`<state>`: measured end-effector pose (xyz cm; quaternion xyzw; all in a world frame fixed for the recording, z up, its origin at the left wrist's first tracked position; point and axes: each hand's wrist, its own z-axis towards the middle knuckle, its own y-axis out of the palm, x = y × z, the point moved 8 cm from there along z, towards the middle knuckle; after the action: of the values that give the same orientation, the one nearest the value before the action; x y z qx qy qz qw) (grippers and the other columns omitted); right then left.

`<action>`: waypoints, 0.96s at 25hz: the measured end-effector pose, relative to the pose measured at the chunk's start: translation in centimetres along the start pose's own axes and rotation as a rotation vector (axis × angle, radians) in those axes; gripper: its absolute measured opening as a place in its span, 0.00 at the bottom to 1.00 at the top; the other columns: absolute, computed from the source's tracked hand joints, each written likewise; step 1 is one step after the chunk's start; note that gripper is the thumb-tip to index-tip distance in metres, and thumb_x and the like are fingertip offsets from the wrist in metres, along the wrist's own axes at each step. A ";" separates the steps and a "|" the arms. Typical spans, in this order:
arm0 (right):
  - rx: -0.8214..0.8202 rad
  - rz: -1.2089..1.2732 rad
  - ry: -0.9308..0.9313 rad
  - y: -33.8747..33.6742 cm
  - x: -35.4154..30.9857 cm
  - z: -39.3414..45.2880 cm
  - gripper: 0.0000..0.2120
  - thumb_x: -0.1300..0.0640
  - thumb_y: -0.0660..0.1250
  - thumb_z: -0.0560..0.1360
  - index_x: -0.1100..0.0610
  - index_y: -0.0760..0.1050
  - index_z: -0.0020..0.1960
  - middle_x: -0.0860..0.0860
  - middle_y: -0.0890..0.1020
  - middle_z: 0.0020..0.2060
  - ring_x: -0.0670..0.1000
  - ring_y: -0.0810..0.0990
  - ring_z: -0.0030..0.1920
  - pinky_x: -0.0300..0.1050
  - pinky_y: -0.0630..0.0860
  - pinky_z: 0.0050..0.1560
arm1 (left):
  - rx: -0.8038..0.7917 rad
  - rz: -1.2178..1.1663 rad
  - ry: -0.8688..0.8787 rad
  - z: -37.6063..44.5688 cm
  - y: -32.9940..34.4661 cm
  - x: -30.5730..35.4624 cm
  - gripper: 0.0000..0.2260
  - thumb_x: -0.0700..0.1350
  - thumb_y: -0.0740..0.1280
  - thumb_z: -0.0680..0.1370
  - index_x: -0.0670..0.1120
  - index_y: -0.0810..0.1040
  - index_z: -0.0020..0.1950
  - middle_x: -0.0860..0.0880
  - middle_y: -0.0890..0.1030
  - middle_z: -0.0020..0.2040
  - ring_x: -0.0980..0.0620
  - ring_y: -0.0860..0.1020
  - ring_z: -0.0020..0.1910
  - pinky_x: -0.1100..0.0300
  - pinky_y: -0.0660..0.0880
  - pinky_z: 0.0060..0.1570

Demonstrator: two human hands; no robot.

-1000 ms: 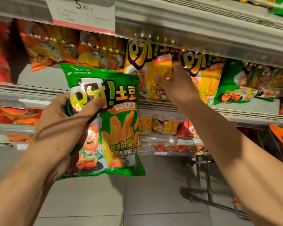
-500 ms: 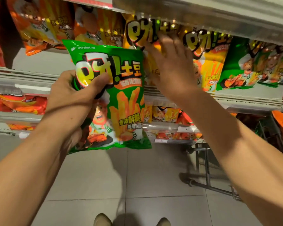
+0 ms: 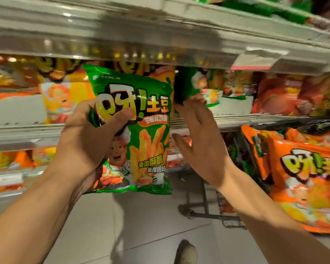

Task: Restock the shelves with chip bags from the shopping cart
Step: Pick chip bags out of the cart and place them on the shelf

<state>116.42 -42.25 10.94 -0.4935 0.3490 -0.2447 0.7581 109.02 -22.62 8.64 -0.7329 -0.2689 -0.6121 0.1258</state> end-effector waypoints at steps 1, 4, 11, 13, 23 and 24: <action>-0.052 -0.046 0.031 -0.8 2.5 -0.7 0.26 0.59 0.71 0.75 0.65 0.72 0.71 0.63 0.75 0.68 0.66 0.71 0.70 0.60 0.67 0.70 | -0.017 0.011 -0.002 0.1 2.8 0.1 0.23 0.51 0.76 0.70 0.42 0.78 0.61 0.44 0.84 0.40 0.50 0.81 0.30 0.61 0.75 0.26; -0.189 -0.143 0.151 -3.2 10.2 -2.1 0.28 0.54 0.72 0.75 0.62 0.72 0.71 0.61 0.76 0.67 0.64 0.70 0.71 0.58 0.66 0.72 | -0.045 0.035 0.040 0.6 11.2 0.3 0.18 0.46 0.75 0.74 0.38 0.77 0.58 0.48 0.84 0.32 0.53 0.78 0.23 0.64 0.72 0.21; -0.379 -0.177 0.261 -9.3 24.0 -1.6 0.25 0.45 0.65 0.79 0.56 0.71 0.72 0.55 0.76 0.66 0.58 0.73 0.67 0.53 0.68 0.70 | -0.021 0.072 0.015 4.3 29.5 -0.1 0.18 0.45 0.77 0.72 0.48 0.76 0.24 0.54 0.70 0.19 0.58 0.60 0.15 0.71 0.58 0.20; -0.497 -0.193 0.300 -10.1 27.1 -1.2 0.28 0.41 0.65 0.79 0.55 0.68 0.73 0.55 0.74 0.69 0.58 0.71 0.70 0.54 0.69 0.70 | -0.033 0.054 -0.097 5.4 33.3 -1.0 0.21 0.46 0.71 0.73 0.47 0.69 0.23 0.55 0.65 0.16 0.59 0.60 0.14 0.73 0.58 0.17; -0.550 -0.106 0.259 -8.3 31.6 2.0 0.36 0.42 0.67 0.78 0.55 0.56 0.79 0.59 0.74 0.69 0.60 0.75 0.66 0.49 0.72 0.60 | -0.106 0.047 -0.136 9.8 37.9 -5.2 0.21 0.37 0.67 0.79 0.48 0.75 0.26 0.56 0.72 0.19 0.60 0.67 0.16 0.71 0.62 0.17; -0.510 -0.092 0.254 -8.2 31.6 2.1 0.35 0.42 0.67 0.78 0.55 0.58 0.77 0.58 0.76 0.65 0.61 0.77 0.63 0.50 0.73 0.59 | -0.134 0.087 -0.120 10.2 37.9 -5.4 0.20 0.39 0.69 0.77 0.47 0.76 0.25 0.56 0.74 0.20 0.59 0.69 0.18 0.70 0.63 0.19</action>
<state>137.93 -66.86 9.99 -0.6488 0.4687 -0.2432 0.5479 137.66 -49.87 6.65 -0.7861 -0.2021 -0.5776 0.0867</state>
